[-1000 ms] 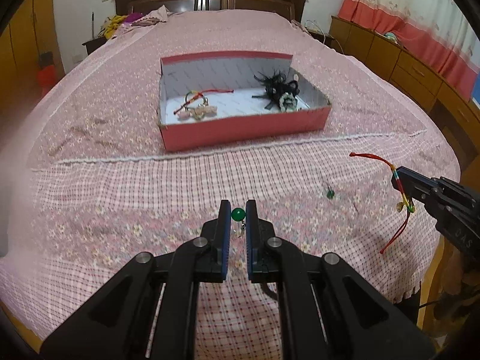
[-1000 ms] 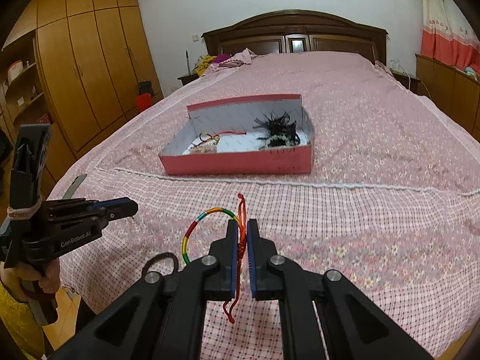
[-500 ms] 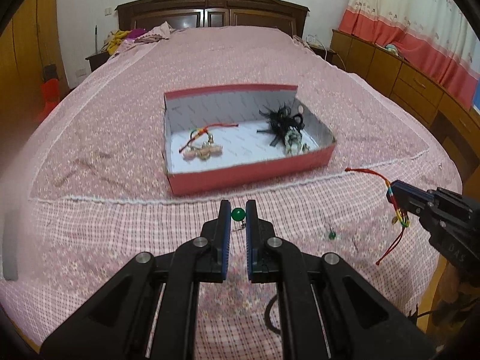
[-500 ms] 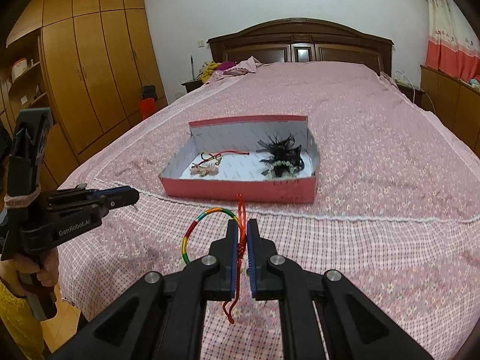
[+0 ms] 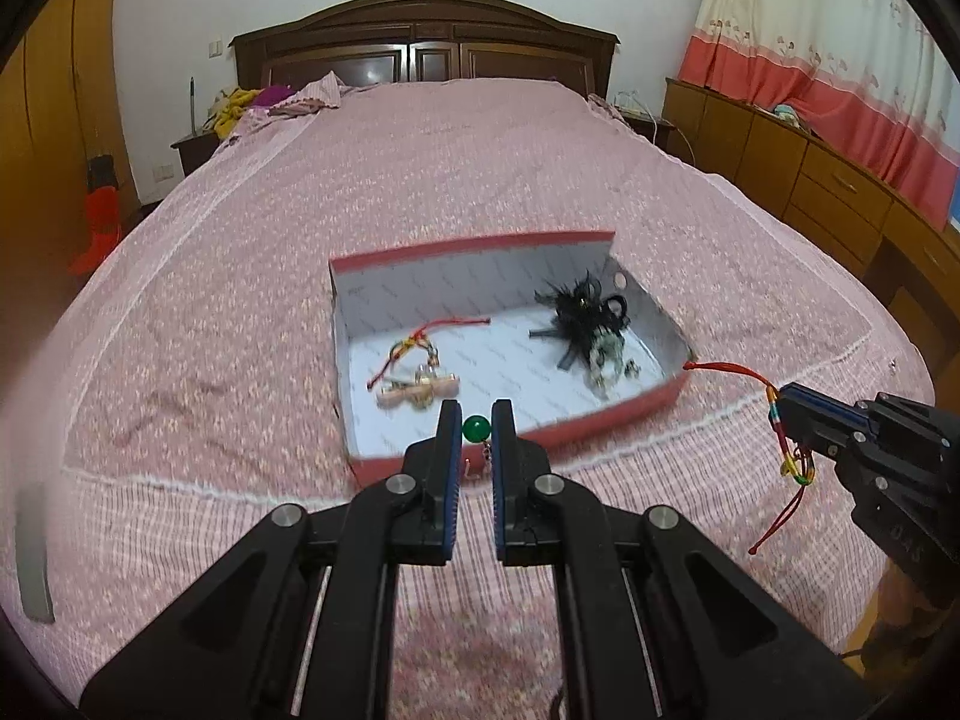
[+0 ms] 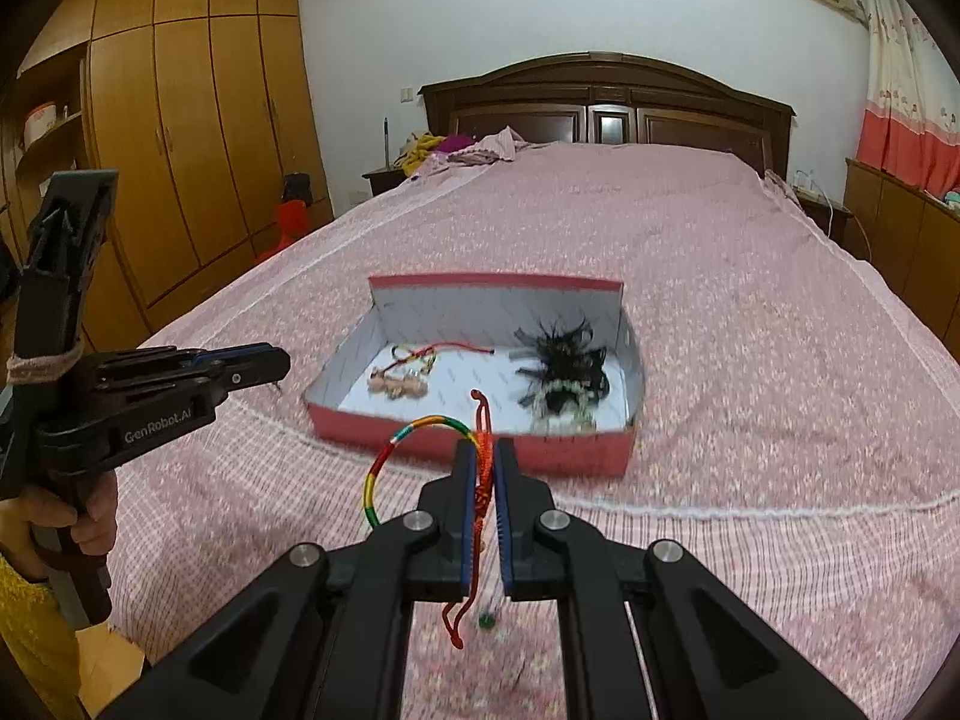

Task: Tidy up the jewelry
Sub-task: 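Carry the rainbow bracelet and green earring over the shoebox with both grippers, then open both grippers to drop the bracelet and earring into the shoebox, then withdraw both grippers toward the black hair tie and second green earring, then grasp the black hair tie with the left gripper while the right grasps the green earring, then carry the hair tie and green earring over the shoebox with both grippers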

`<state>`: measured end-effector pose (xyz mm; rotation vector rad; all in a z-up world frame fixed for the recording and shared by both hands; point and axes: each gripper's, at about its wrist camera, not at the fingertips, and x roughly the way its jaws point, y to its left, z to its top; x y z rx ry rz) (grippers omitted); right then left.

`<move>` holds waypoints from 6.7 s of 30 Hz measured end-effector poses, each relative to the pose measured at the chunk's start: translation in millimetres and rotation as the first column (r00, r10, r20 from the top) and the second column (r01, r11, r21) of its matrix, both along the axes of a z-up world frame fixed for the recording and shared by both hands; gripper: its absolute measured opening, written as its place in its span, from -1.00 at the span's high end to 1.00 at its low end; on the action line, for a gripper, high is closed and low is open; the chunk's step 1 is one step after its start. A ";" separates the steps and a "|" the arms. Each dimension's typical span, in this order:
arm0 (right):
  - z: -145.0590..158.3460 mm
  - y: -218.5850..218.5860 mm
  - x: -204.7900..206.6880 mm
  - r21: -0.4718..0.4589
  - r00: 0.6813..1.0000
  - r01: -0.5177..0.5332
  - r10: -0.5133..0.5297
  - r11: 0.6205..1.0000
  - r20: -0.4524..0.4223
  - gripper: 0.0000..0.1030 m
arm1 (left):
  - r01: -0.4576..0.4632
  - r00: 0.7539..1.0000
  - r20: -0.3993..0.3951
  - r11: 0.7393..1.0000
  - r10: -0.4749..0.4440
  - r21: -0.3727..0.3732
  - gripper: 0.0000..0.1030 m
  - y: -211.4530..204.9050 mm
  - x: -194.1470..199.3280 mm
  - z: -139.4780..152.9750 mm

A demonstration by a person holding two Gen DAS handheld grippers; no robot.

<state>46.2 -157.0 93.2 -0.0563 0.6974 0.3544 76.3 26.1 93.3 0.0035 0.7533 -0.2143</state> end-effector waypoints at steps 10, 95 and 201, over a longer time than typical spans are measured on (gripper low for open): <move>6.9 8.1 50.6 0.017 1.000 0.025 -0.025 1.000 0.015 0.86 | -0.021 1.000 -0.004 1.000 0.021 0.006 0.99 3.9 37.8 -4.5; -31.9 1.1 55.9 0.043 0.994 0.042 -0.038 0.998 -0.100 0.41 | 0.003 0.993 -0.115 0.999 -0.008 -0.049 0.51 -7.9 5.2 -38.0; -93.3 -3.8 -21.1 0.012 0.980 0.074 -0.070 0.997 -0.187 0.78 | 0.003 0.982 -0.191 1.000 -0.006 -0.016 1.00 -2.0 -62.4 -71.1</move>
